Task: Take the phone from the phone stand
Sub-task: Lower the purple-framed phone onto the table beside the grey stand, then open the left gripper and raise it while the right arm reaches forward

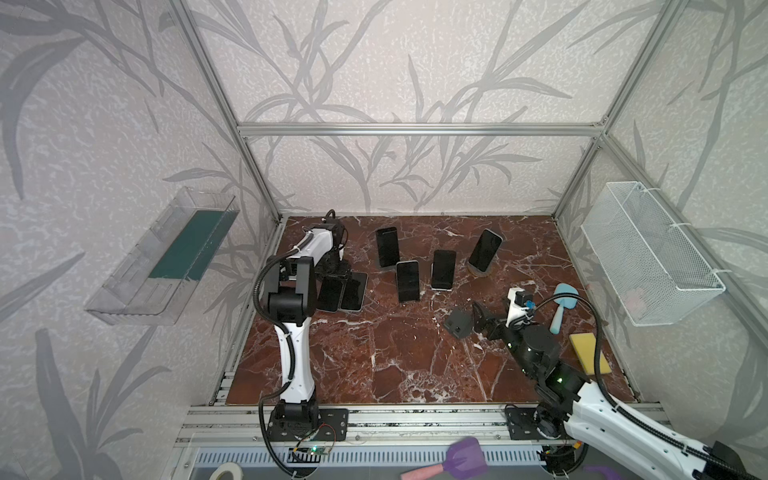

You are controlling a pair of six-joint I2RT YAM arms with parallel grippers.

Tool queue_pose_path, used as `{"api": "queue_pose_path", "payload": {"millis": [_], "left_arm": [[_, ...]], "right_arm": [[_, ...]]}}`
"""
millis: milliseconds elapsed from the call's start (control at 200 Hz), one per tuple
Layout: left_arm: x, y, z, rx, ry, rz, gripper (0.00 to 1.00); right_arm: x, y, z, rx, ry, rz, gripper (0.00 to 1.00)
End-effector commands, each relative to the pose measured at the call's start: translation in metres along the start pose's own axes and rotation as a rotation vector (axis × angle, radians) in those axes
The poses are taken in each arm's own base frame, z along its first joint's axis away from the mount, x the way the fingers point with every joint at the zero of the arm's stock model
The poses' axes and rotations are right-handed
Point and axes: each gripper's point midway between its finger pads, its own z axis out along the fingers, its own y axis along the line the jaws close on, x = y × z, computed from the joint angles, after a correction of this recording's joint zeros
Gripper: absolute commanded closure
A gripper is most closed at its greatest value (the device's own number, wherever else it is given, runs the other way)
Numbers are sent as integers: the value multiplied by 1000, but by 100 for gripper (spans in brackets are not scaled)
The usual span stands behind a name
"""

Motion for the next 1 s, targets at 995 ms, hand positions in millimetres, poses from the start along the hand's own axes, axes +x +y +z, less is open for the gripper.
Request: {"api": "queue_pose_path", "payload": {"millis": [995], "left_arm": [[-24, 0, -194, -35, -642, -131, 21]], "right_arm": [[-44, -50, -14, 340, -115, 33, 1]]}}
